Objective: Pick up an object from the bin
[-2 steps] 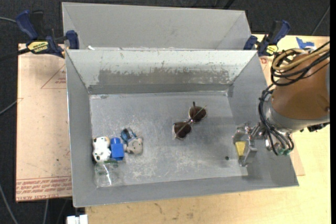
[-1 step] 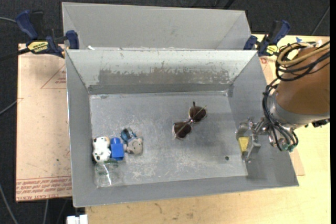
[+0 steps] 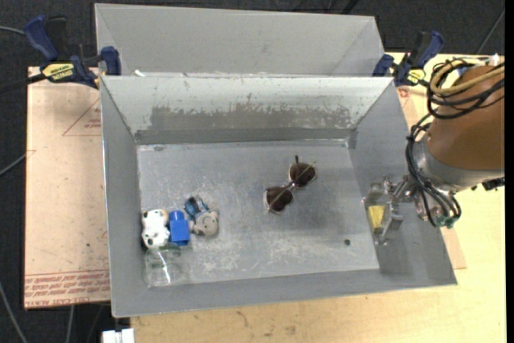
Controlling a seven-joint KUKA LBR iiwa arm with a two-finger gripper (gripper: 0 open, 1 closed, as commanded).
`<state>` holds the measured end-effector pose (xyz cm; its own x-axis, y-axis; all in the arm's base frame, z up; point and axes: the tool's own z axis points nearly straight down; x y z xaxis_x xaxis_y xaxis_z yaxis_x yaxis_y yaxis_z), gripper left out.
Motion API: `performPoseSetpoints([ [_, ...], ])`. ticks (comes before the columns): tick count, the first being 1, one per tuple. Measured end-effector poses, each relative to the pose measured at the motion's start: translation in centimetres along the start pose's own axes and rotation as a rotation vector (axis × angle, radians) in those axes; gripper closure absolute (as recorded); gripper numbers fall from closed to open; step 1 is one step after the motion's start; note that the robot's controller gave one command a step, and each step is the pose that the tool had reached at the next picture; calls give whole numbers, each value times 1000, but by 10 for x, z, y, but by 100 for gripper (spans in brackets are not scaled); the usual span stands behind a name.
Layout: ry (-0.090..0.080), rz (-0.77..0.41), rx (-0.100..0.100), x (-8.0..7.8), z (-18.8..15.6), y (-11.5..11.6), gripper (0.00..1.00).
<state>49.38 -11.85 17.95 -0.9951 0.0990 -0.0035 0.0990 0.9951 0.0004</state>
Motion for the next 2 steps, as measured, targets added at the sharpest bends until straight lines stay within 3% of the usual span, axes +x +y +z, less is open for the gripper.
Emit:
performPoseSetpoints([
  [2, -3, 0, 0, -1, -16, 0, 100],
])
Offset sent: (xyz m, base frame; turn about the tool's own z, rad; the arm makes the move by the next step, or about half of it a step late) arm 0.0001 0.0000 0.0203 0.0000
